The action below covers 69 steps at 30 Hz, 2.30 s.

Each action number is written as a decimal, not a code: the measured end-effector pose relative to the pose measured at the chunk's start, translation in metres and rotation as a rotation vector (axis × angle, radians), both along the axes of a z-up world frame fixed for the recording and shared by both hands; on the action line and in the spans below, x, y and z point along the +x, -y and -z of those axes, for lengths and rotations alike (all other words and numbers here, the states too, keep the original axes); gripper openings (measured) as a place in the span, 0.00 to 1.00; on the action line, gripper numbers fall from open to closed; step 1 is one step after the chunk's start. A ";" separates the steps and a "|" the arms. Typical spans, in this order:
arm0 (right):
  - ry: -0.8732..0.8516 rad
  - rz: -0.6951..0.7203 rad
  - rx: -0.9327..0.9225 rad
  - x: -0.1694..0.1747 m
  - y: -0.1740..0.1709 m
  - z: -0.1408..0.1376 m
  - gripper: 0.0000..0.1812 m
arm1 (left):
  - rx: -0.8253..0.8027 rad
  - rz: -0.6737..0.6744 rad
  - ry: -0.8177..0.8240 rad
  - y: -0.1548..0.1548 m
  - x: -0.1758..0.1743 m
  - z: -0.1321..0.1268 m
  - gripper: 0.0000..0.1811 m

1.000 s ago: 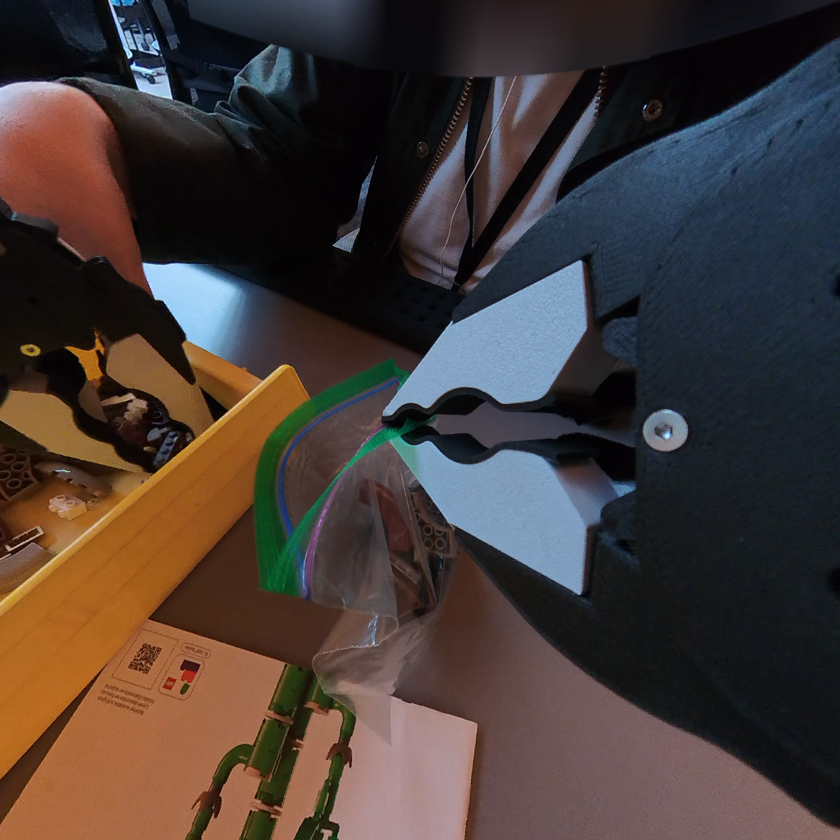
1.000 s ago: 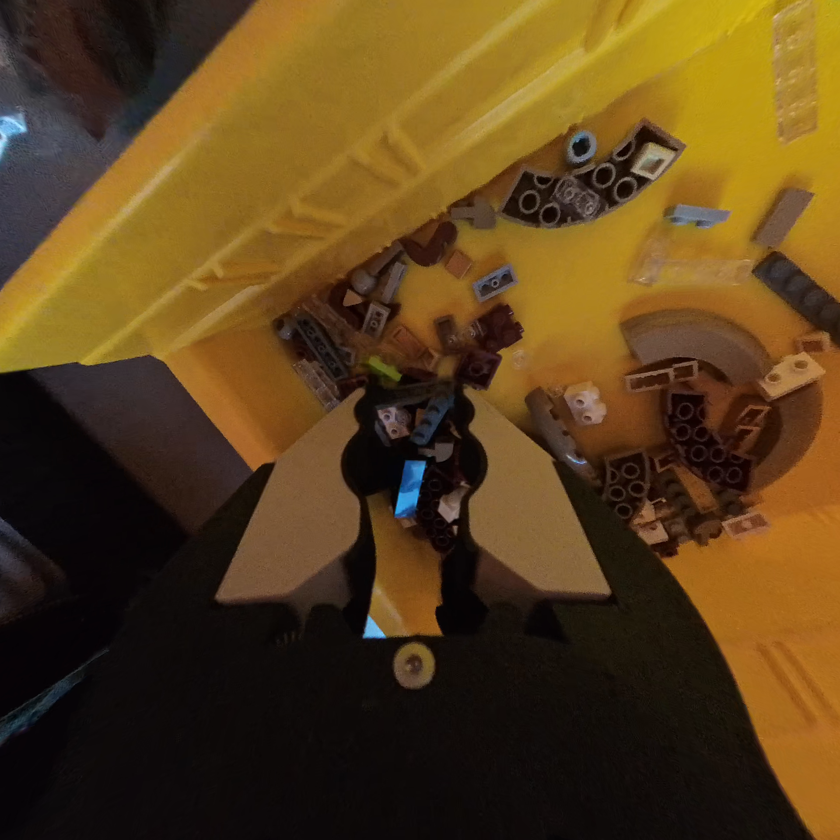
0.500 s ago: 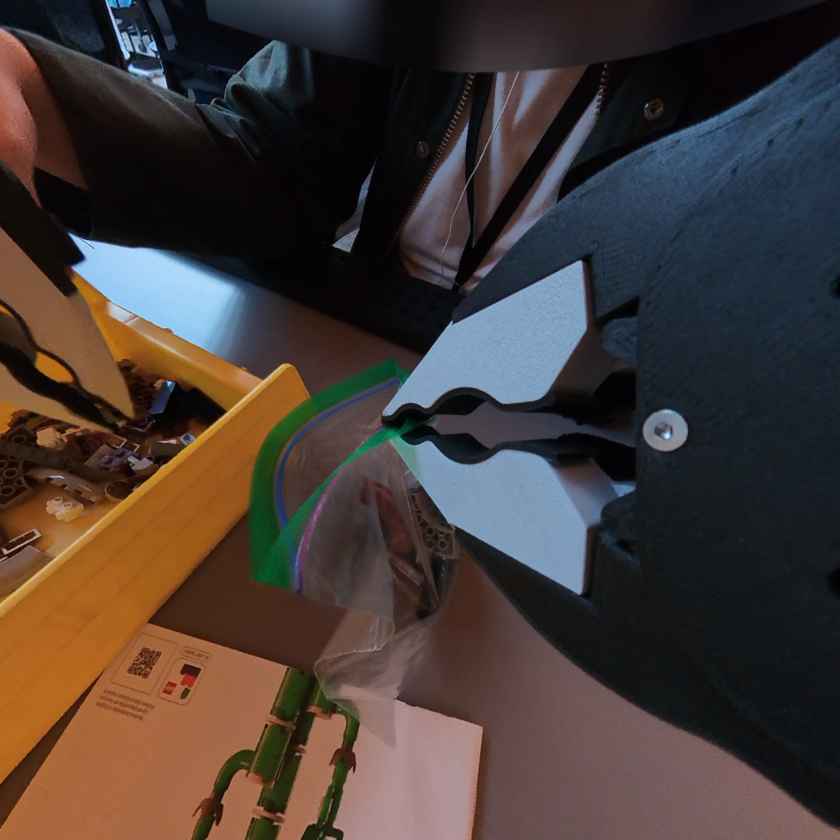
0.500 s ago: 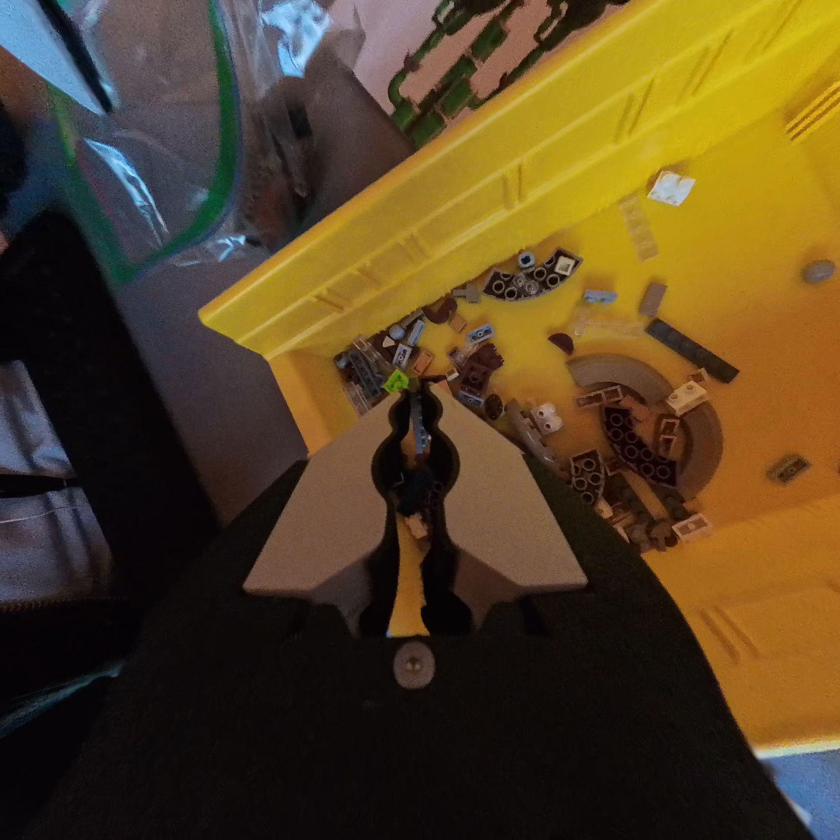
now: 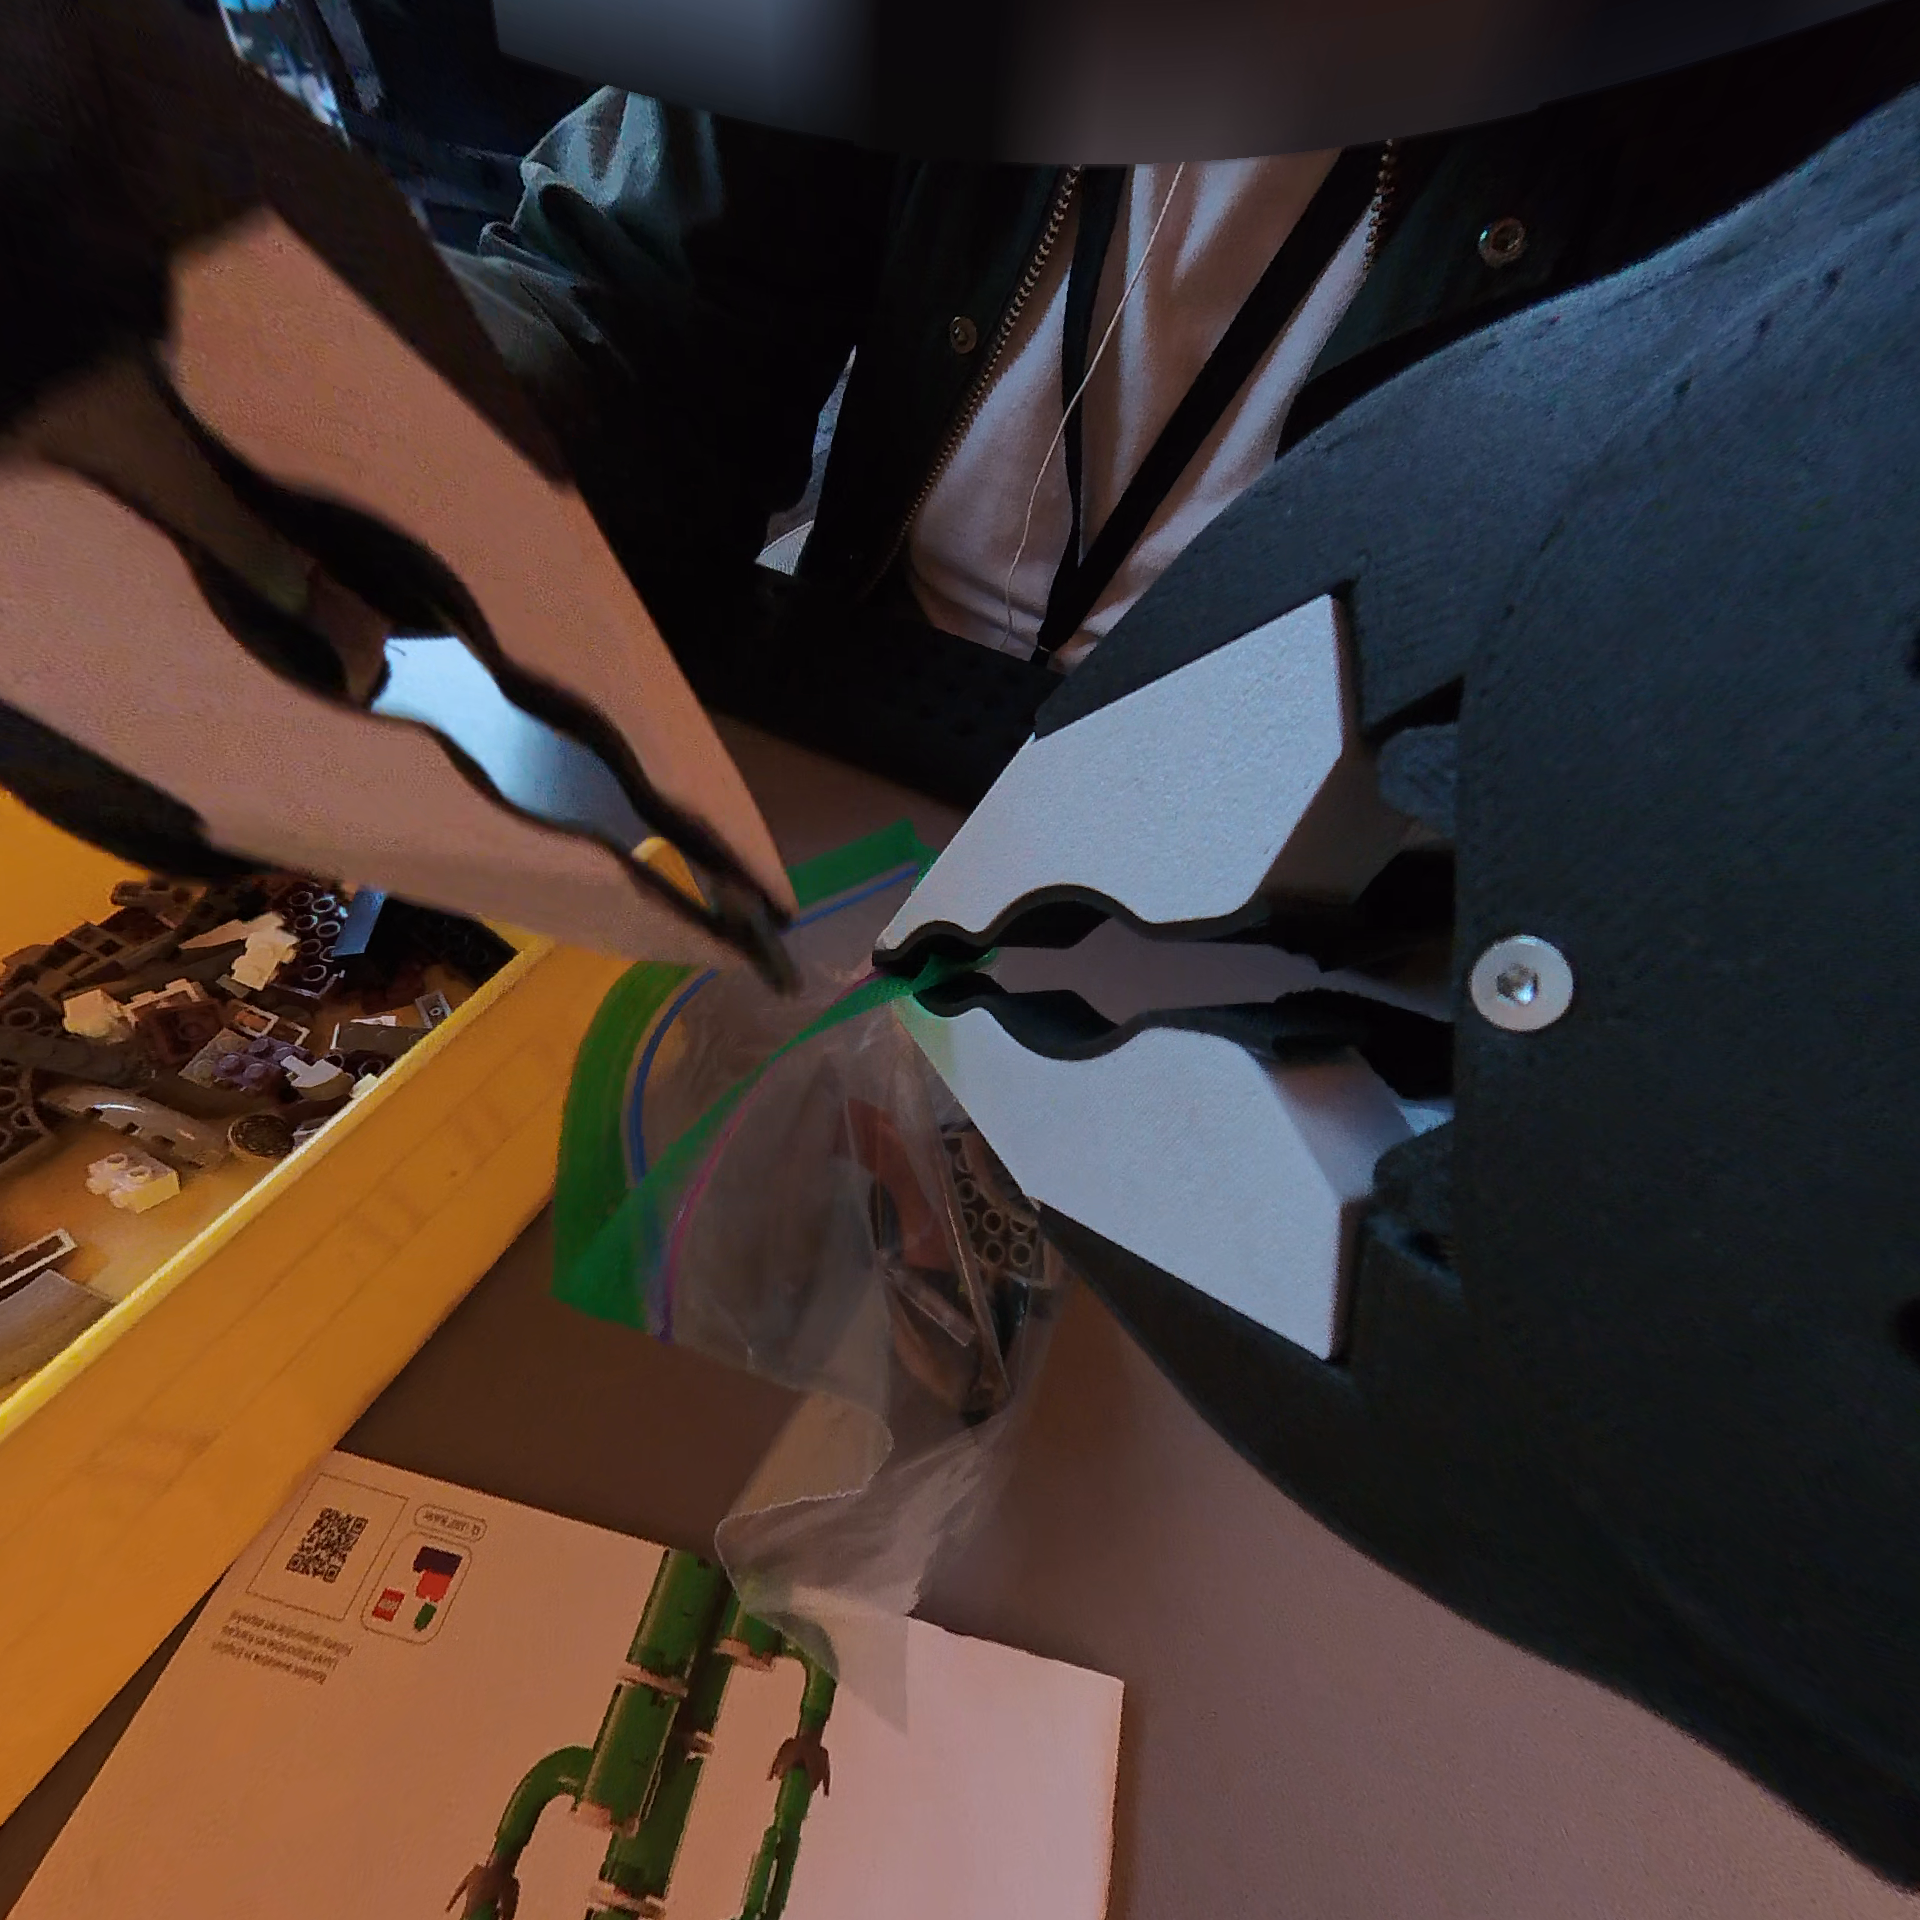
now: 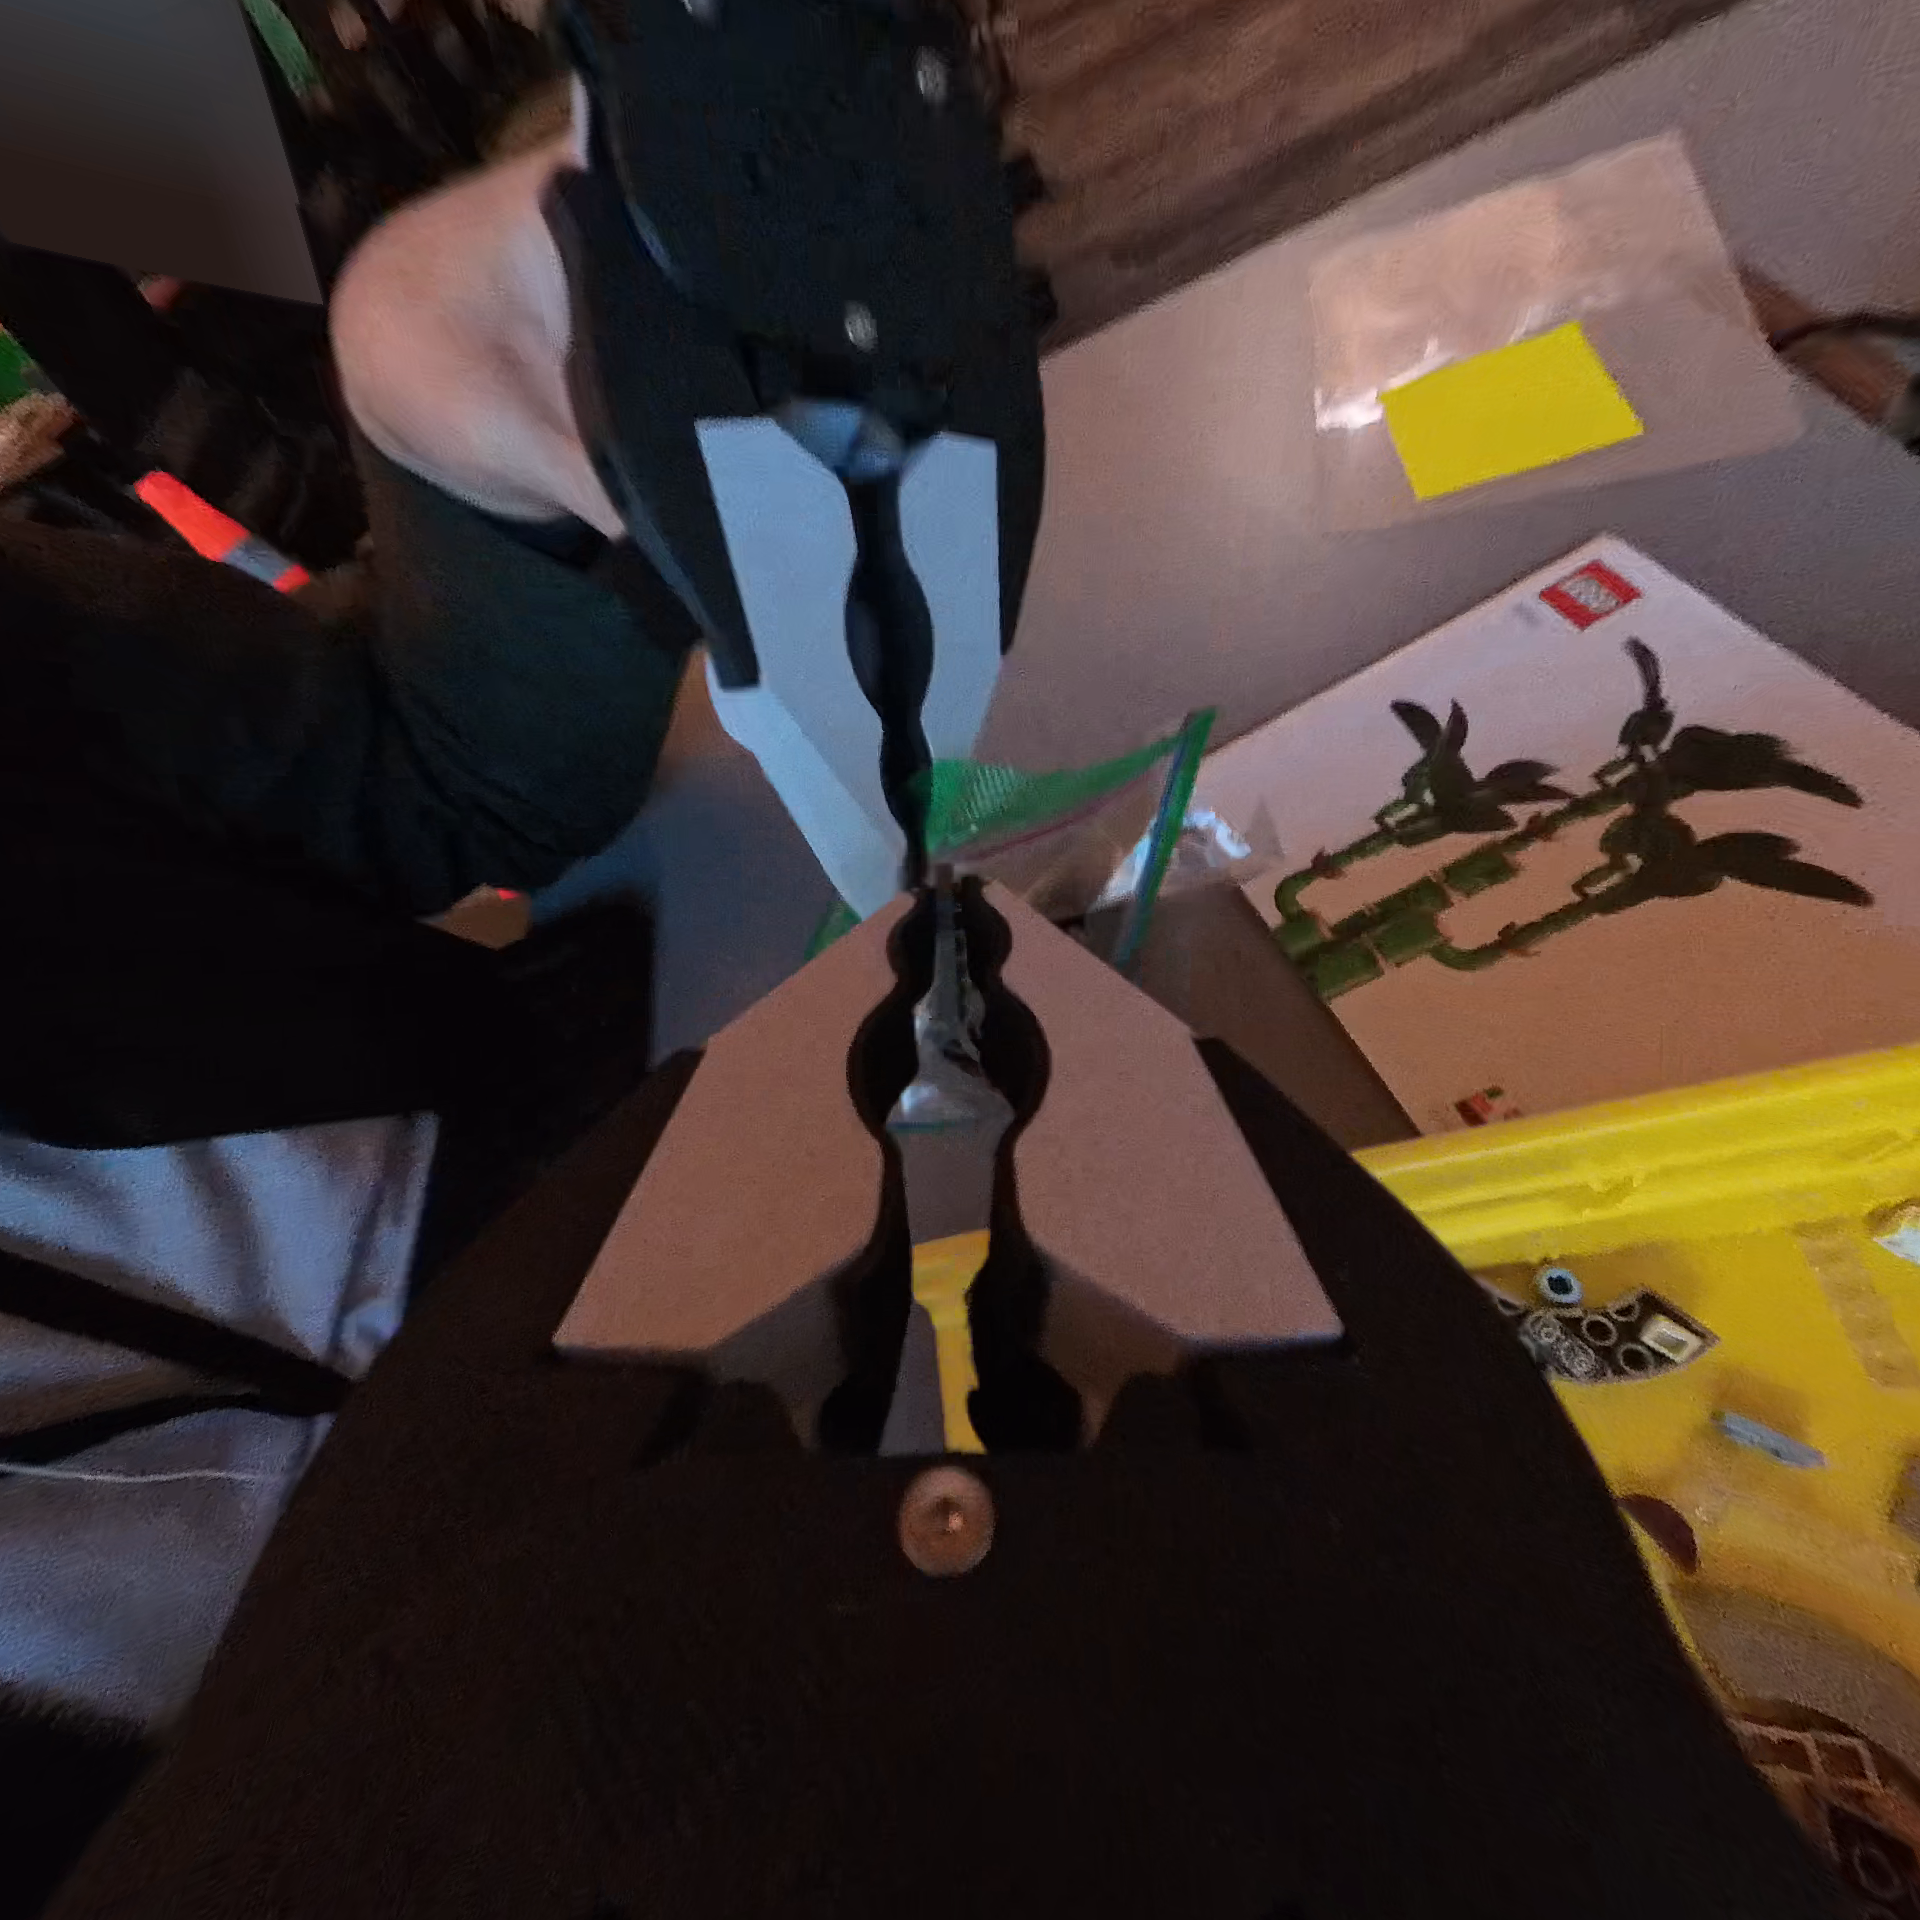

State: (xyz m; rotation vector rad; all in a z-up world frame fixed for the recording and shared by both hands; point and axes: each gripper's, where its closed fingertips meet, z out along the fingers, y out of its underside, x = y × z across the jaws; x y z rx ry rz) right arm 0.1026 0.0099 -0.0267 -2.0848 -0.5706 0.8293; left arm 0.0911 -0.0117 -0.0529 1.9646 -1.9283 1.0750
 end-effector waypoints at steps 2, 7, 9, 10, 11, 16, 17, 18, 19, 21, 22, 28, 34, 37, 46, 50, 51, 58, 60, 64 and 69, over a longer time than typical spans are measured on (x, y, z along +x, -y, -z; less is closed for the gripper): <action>0.067 -0.018 -0.025 0.001 0.001 0.012 0.10 | 0.001 -0.003 0.004 -0.001 -0.001 -0.001 0.00; 0.345 0.198 0.113 0.088 0.013 -0.022 0.09 | -0.003 -0.010 0.004 -0.004 -0.002 -0.002 0.00; 0.556 0.353 0.006 0.151 0.034 -0.002 0.12 | -0.002 -0.012 0.004 -0.004 -0.002 -0.002 0.00; 0.628 0.349 -0.096 0.167 0.049 0.017 0.13 | -0.003 -0.012 0.003 -0.004 -0.002 -0.002 0.00; 0.701 0.344 -0.187 0.179 0.060 0.035 0.14 | -0.004 -0.012 0.000 -0.004 -0.001 -0.001 0.00; 0.937 0.129 -0.290 0.172 0.059 0.093 0.15 | -0.004 -0.004 -0.011 -0.002 -0.001 0.002 0.00; 0.944 0.104 -0.289 0.167 0.055 0.100 0.15 | -0.004 -0.003 -0.011 -0.002 0.000 0.002 0.00; 0.964 0.093 -0.293 0.167 0.051 0.105 0.15 | -0.004 -0.003 -0.011 -0.002 -0.001 0.002 0.00; 0.980 0.078 -0.301 0.167 0.051 0.110 0.15 | -0.005 -0.002 -0.011 -0.002 -0.001 0.002 0.00; 0.990 0.056 -0.316 0.169 0.053 0.119 0.14 | -0.004 -0.002 -0.008 -0.002 -0.001 0.001 0.00; 0.985 0.047 -0.332 0.169 0.055 0.123 0.14 | -0.003 -0.001 -0.008 -0.002 -0.001 0.001 0.00; 0.974 0.038 -0.329 0.169 0.055 0.121 0.06 | 0.000 -0.001 -0.009 -0.002 -0.002 0.001 0.00; 0.709 0.106 -0.017 0.122 0.038 0.033 0.05 | -0.007 -0.003 -0.009 -0.002 0.000 0.002 0.00; 0.341 0.114 0.111 0.058 0.028 -0.030 0.05 | -0.006 0.000 -0.013 -0.001 0.000 0.003 0.00; -0.018 0.274 -0.274 0.004 -0.006 0.020 0.05 | -0.008 -0.021 -0.009 -0.006 -0.002 0.001 0.00; 0.031 0.205 -0.313 0.001 0.000 0.026 0.11 | -0.012 -0.025 -0.008 -0.007 -0.002 0.000 0.00; 0.069 0.202 -0.297 0.010 0.005 0.019 0.11 | -0.012 -0.025 -0.006 -0.008 -0.002 -0.001 0.00; 0.594 0.565 0.009 0.181 0.019 0.002 0.18 | -0.008 -0.027 -0.001 -0.008 -0.002 -0.002 0.00; 0.639 0.616 -0.174 0.201 0.020 0.042 0.21 | -0.009 -0.023 -0.007 -0.006 -0.002 0.000 0.00; 0.678 0.631 -0.351 0.201 0.011 0.096 0.18 | -0.005 -0.015 -0.009 -0.005 -0.002 0.001 0.00; 0.530 0.639 -0.471 0.191 0.009 0.119 0.36 | -0.012 -0.019 -0.010 -0.006 -0.002 0.001 0.00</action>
